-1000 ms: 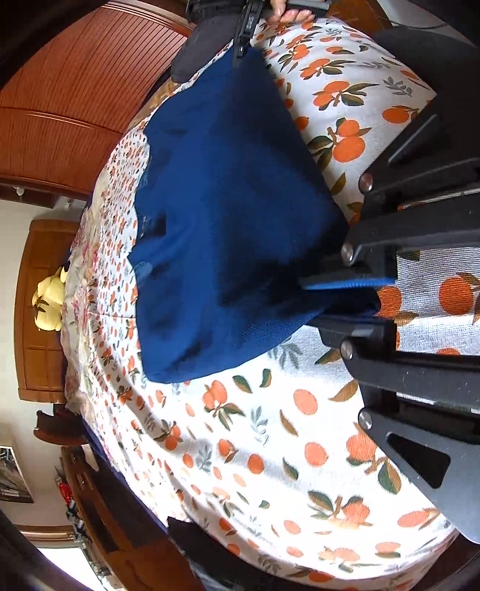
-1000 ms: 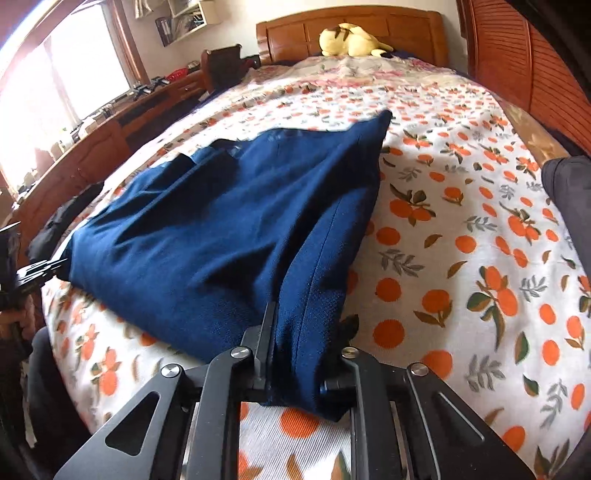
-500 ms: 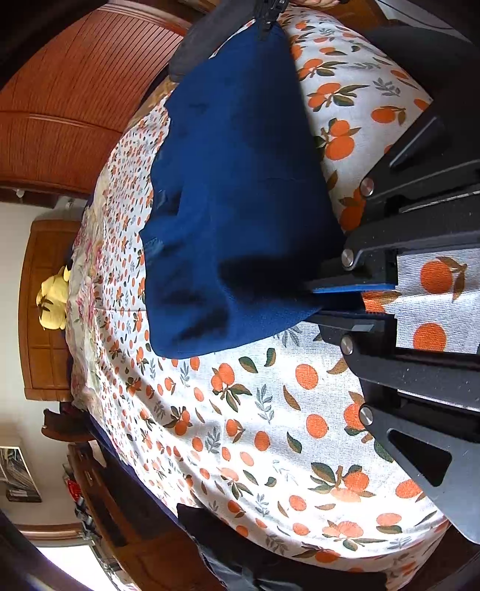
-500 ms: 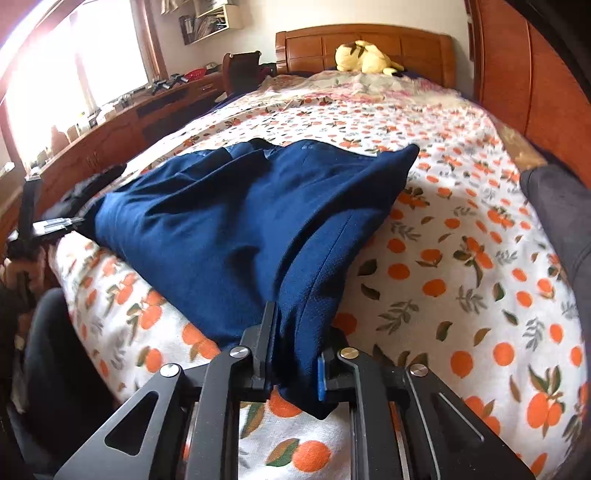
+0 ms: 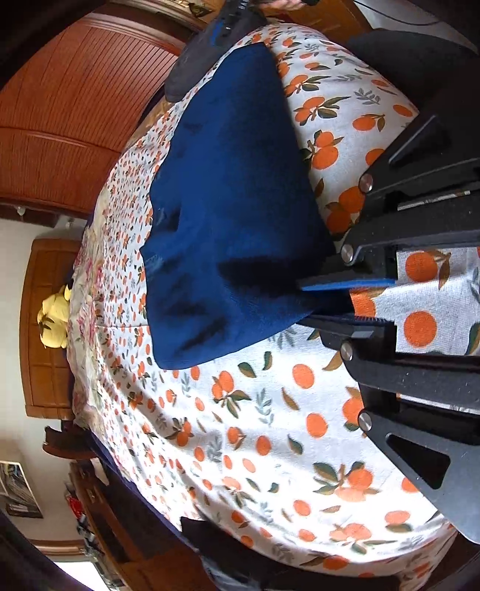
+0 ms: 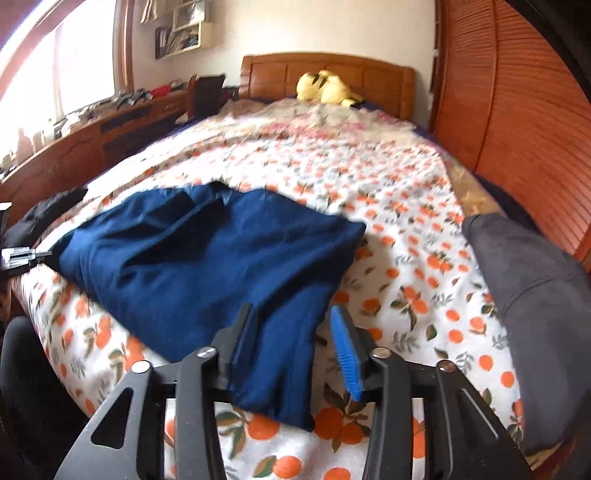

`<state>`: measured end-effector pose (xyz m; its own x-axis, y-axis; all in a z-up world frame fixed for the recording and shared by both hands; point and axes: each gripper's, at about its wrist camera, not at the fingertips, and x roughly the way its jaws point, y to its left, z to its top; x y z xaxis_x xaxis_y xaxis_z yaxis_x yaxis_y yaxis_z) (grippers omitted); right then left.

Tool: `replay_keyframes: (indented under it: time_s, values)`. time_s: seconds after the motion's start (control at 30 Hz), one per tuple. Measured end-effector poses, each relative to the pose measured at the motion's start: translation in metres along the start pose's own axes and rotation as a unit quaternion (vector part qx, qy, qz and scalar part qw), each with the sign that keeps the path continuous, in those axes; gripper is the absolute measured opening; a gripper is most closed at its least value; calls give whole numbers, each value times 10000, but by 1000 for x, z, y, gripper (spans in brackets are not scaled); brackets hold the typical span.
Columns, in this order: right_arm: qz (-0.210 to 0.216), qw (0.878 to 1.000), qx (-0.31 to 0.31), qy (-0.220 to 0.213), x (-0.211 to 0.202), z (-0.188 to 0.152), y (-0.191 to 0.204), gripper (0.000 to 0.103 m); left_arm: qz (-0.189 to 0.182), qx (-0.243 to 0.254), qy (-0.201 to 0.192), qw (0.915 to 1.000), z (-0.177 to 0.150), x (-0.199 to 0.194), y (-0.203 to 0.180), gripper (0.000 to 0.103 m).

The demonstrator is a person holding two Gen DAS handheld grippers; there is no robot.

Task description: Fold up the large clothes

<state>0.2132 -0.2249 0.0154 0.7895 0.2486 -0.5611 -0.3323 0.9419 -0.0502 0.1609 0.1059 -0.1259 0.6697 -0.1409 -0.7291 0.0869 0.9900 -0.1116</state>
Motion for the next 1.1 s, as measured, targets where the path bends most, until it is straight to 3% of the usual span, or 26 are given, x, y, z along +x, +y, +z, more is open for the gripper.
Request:
replay_keyframes:
  time_s: [0.03, 0.1, 0.23, 0.37, 0.4, 0.43, 0.5, 0.7, 0.77, 0.9, 1.1]
  values:
    - [-14, 10000, 15, -54, -3, 2, 5, 51, -14, 9, -34, 10000, 1, -2, 1, 31]
    - [68, 9999, 25, -92, -3, 6, 18, 53, -66, 9, -96, 9999, 2, -7, 4, 41]
    - [325, 9994, -50, -96, 14, 12, 56, 54, -227, -140, -176, 9995, 4, -12, 12, 45]
    - [891, 9960, -1, -4, 46, 20, 92, 53, -162, -131, -113, 9997, 9, -4, 12, 48]
    - [990, 9951, -56, -2, 52, 23, 101, 53, -139, -158, -99, 9997, 11, -1, 12, 55]
    - [1082, 9941, -119, -11, 59, 25, 109, 53, -124, -188, -98, 9997, 12, 1, 11, 69]
    - [1252, 9919, -201, -26, 70, 29, 120, 53, -92, -228, -122, 9996, 14, 3, 10, 77]
    - [1644, 9852, -306, 387, 114, 7, 138, 53, 235, -602, -35, 9979, 21, 14, 21, 77]
    - [1807, 9828, -194, 333, 117, 2, 132, 53, 247, -792, 45, 9965, 23, 20, 28, 77]
    - [1775, 9825, -399, 411, 120, 7, 130, 53, 148, -1169, 77, 9930, 28, 29, 36, 77]
    - [1767, 9824, -422, 425, 123, 8, 127, 53, 107, -1320, 335, 9906, 28, 46, 29, 77]
